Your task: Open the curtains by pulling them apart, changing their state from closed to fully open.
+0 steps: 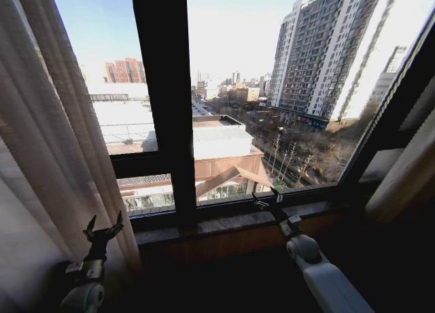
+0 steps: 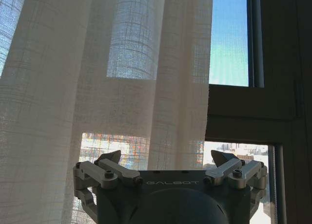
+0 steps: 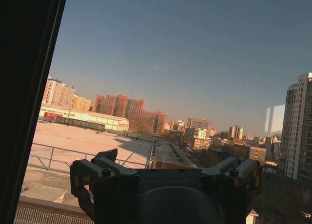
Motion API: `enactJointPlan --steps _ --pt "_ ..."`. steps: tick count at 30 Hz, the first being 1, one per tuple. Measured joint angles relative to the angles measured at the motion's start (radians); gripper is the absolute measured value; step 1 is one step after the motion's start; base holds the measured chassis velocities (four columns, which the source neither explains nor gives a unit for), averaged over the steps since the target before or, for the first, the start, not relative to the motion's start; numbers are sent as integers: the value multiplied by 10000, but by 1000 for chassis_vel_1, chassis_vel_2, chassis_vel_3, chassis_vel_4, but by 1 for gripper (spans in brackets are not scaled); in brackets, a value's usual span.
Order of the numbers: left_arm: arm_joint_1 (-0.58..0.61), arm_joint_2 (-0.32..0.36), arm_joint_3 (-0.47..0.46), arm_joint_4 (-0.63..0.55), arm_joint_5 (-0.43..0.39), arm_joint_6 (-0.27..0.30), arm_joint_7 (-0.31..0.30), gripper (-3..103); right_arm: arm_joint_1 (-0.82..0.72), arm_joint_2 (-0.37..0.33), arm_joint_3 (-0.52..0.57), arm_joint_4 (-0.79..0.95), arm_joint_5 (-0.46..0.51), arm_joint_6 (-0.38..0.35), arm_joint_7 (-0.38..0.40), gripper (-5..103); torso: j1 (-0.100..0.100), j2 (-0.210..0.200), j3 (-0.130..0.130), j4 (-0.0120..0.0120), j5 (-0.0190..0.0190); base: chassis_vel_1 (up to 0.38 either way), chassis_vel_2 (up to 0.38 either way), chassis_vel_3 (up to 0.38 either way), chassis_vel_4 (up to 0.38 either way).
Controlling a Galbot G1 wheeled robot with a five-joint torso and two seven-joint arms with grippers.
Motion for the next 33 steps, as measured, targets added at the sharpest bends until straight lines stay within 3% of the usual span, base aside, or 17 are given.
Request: enactJointPlan --steps 33 --pt "0 0 0 0 0 0 0 100 0 0 0 0 0 0 0 100 0 0 0 0 0 0 0 0 0"
